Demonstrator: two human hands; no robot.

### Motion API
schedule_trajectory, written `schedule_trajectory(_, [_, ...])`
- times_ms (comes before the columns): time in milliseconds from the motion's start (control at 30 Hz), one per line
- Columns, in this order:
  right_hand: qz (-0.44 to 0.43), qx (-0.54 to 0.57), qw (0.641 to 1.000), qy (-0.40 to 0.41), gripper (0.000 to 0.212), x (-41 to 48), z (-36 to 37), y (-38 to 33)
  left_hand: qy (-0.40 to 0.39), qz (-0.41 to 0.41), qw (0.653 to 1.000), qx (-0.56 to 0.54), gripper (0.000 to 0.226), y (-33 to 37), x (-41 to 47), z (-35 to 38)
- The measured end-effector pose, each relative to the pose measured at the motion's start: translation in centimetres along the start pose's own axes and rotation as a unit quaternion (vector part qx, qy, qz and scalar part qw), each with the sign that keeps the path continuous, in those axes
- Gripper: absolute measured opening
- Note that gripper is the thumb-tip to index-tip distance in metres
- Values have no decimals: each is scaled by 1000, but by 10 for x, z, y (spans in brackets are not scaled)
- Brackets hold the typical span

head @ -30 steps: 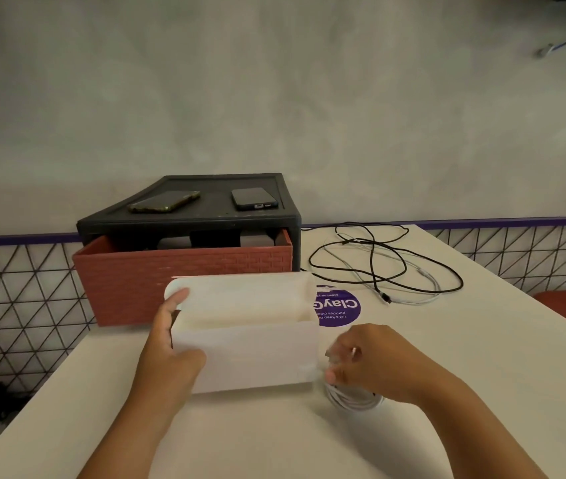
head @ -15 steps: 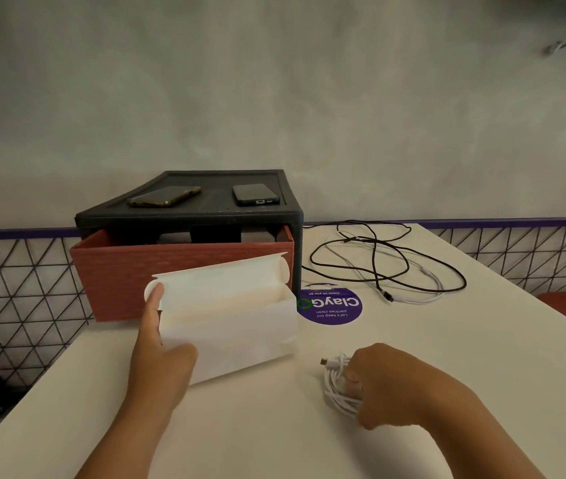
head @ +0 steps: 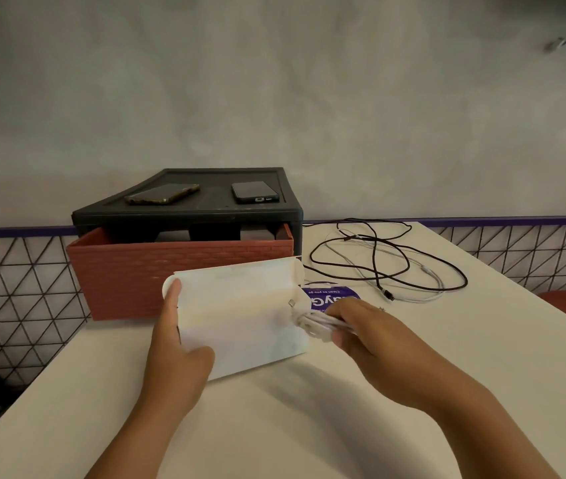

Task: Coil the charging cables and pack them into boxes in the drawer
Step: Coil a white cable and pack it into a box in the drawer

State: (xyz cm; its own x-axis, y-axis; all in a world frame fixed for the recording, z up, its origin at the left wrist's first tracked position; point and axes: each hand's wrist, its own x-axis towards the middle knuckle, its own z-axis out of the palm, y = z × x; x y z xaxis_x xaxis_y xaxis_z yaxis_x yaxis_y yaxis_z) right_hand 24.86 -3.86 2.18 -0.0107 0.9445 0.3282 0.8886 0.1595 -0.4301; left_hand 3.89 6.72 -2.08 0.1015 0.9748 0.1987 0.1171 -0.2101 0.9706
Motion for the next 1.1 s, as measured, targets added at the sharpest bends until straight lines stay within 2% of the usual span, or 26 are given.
schedule_trajectory(167, [-65, 35, 994, 83, 17, 1, -5, -4, -49, 14, 999, 5, 99, 3, -5, 7])
schedule_trajectory(267, [-81, 18, 989, 121, 14, 2, -5, -2, -86, 6, 996, 9, 100, 9, -11, 11])
schedule_trajectory(367, [-77, -27, 989, 120, 22, 3, -3, 2, -115, 19, 993, 24, 101, 12, -15, 13])
schedule_trajectory(500, [-54, -55, 994, 80, 25, 3, 2, 5, -134, 16, 990, 41, 98, 17, -19, 15])
schedule_trajectory(633, [-40, -63, 995, 61, 30, 5, 10, 8, -127, 18, 991, 45, 97, 17, -20, 15])
schedule_trajectory(733, [-52, -58, 995, 56, 27, 8, 19, 10, -113, 19, 992, 51, 99, 14, -15, 12])
schedule_trajectory(833, [-54, -67, 995, 53, 36, 9, 29, 10, -89, 17, 994, 63, 99, 9, -7, 6])
schedule_trajectory(933, [-38, -88, 990, 101, 39, 12, 43, 8, -68, 13, 995, 68, 97, 3, 0, -1])
schedule_trajectory(1100, [-16, -7, 990, 140, 41, 33, 78, -1, -17, 31, 993, 108, 95, -16, 16, -16])
